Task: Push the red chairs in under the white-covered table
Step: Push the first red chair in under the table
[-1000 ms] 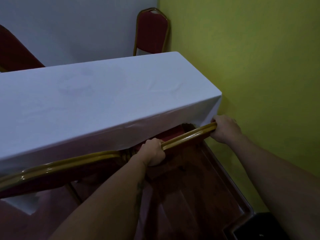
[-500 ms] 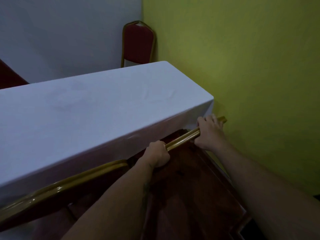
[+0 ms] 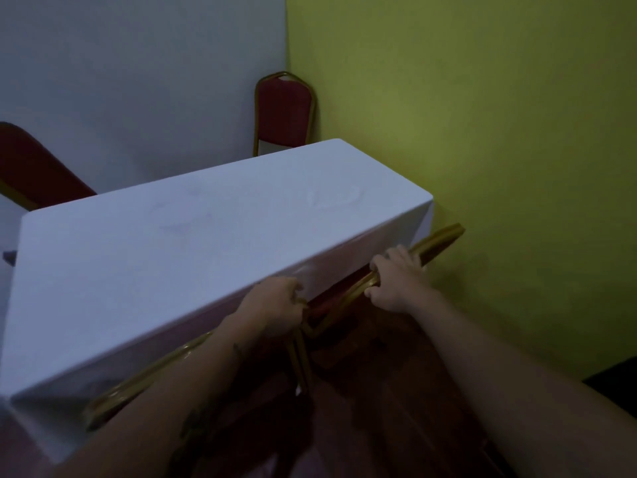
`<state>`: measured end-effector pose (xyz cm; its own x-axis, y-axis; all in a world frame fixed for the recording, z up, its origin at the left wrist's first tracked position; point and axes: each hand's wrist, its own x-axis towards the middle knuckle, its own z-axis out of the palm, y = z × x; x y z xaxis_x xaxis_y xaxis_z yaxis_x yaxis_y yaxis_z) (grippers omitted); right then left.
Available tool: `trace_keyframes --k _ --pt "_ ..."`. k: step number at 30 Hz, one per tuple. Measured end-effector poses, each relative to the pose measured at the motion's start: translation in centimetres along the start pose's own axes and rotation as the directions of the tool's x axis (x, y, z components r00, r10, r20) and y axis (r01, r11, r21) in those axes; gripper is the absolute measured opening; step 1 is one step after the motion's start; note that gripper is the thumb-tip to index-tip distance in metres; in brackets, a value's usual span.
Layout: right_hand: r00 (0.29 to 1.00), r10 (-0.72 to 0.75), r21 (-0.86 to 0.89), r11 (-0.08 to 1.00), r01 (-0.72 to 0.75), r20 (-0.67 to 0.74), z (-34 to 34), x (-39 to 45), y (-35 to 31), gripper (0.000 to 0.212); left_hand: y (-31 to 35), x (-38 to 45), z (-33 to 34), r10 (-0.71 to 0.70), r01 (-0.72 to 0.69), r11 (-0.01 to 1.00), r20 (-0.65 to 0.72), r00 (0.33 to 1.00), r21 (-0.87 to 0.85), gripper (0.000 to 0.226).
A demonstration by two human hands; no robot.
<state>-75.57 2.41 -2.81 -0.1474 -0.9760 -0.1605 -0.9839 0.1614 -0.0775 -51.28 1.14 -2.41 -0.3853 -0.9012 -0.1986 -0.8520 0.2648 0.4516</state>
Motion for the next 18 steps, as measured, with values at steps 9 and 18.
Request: trace_keyframes --k 9,18 --pt "0.931 -0.318 0.258 0.929 0.267 0.18 2.3 -5.1 -12.4 0.061 -9.8 -9.1 -3.8 -0.369 0.332 0.923 0.203 0.907 0.193 0.043" --pt "0.965 -0.255 0.171 0.955 0.243 0.055 3.1 -7.0 -13.9 0.023 -9.6 -11.3 -1.9 -0.365 0.35 0.928 0.122 0.923 0.124 0.035"
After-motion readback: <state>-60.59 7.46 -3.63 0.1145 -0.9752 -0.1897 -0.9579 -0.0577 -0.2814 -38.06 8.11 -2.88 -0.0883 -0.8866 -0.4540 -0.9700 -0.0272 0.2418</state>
